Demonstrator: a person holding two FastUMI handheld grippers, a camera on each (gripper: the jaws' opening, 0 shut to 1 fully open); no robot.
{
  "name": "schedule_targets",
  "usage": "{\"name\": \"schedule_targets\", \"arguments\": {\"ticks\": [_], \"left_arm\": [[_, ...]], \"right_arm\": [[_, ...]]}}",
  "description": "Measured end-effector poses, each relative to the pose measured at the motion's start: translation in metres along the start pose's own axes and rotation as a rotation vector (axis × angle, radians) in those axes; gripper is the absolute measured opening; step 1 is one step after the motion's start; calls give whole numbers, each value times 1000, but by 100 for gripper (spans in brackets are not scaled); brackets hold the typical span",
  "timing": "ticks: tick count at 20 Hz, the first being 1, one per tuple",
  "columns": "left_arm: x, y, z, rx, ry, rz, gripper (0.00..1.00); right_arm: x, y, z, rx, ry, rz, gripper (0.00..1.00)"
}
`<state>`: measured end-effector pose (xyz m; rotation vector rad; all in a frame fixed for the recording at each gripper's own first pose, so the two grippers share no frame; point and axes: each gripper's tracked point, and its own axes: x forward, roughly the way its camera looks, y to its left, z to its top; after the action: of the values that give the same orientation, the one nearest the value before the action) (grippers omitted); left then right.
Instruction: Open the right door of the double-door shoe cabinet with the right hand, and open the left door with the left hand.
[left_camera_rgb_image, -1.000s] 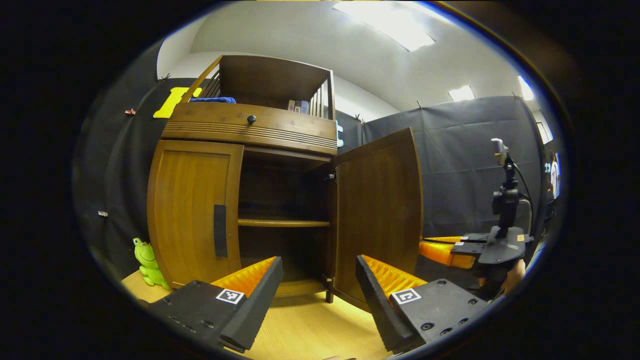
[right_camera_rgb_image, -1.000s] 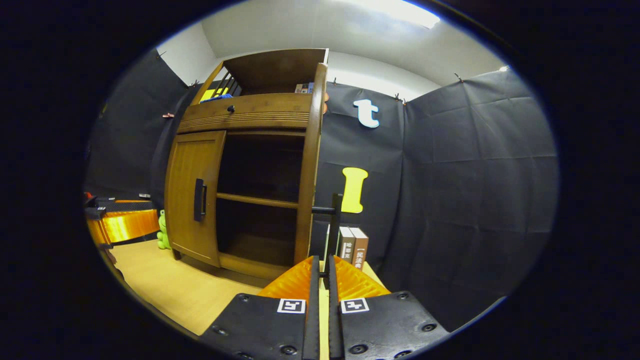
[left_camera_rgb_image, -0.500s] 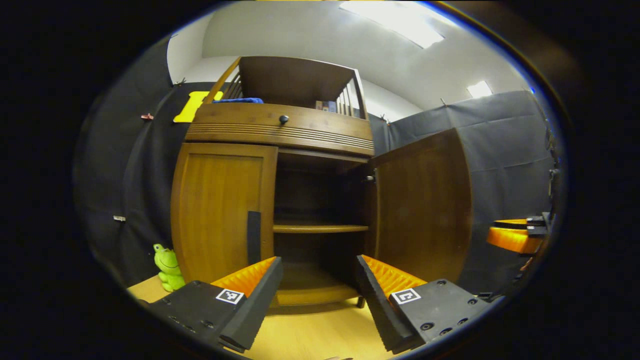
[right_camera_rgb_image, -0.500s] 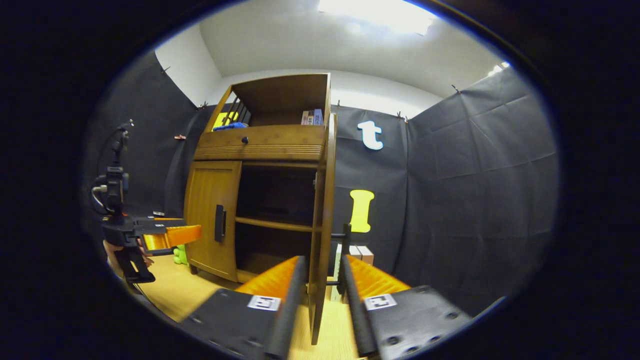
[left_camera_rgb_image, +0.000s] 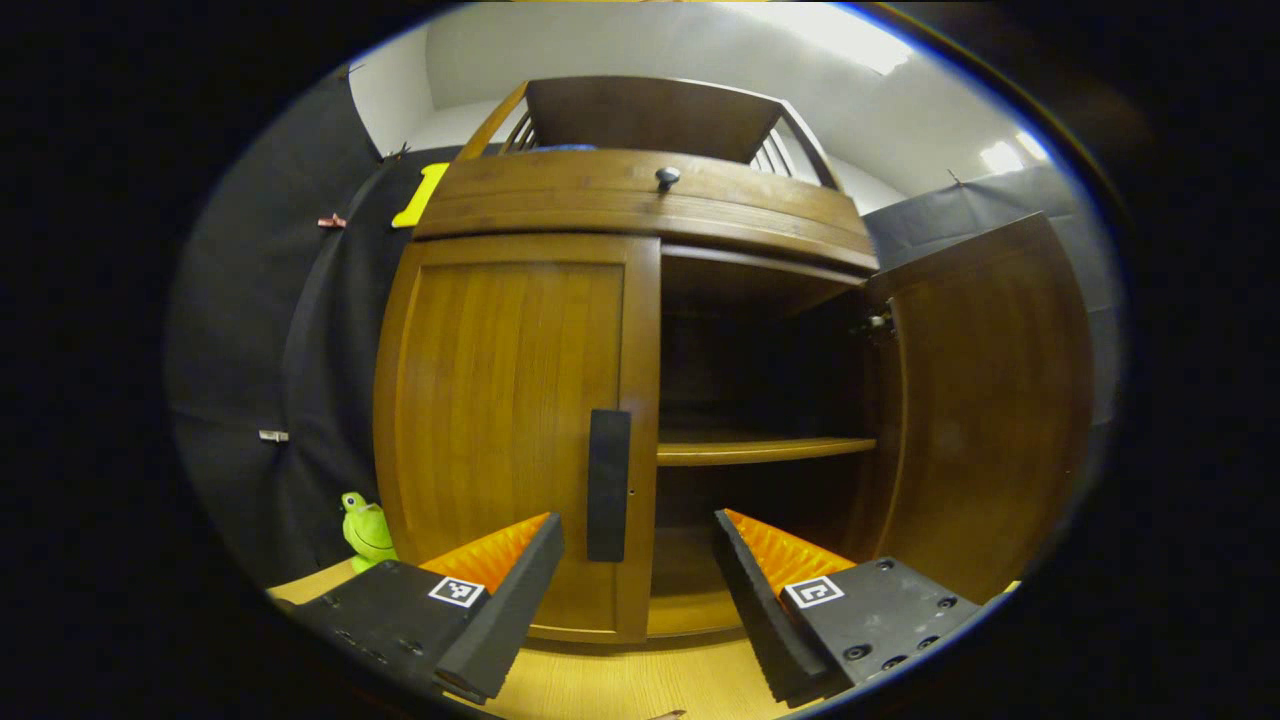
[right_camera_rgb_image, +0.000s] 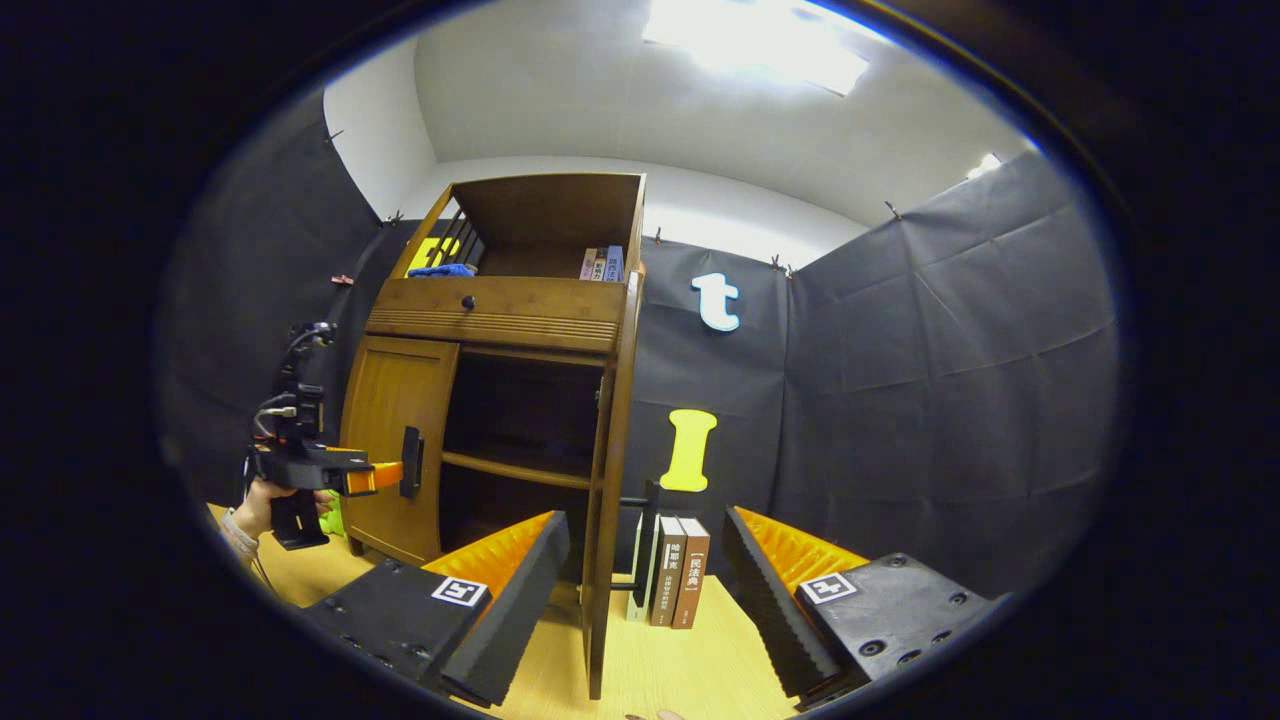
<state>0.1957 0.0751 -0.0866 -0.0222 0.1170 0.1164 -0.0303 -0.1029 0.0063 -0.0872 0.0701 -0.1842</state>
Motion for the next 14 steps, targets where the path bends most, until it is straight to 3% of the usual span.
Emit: {"name": "schedule_targets", "arguments": {"ticks": [4, 5, 6, 8, 10, 12, 14], "left_arm": [[46, 25, -11, -3, 19, 63, 93], [53, 27, -13, -2, 9, 73, 88], [58, 29, -11, 1, -2, 83, 93], [66, 31, -10, 21, -25, 105, 92], [74, 28, -10, 43, -28, 97, 87], [84, 20, -13, 49, -17, 86, 89], [87, 12, -14, 40, -15, 59, 82]], "right_arm": [[12, -10, -17, -33, 38, -9, 97], [16, -9, -19, -25, 41, -3, 97], [20, -9, -21, -15, 44, 4, 95], [26, -5, -29, -2, 57, 31, 97], [30, -6, -33, 2, 61, 44, 98], [32, -9, -36, -1, 56, 49, 97], [33, -14, -37, -1, 52, 43, 97]]}}
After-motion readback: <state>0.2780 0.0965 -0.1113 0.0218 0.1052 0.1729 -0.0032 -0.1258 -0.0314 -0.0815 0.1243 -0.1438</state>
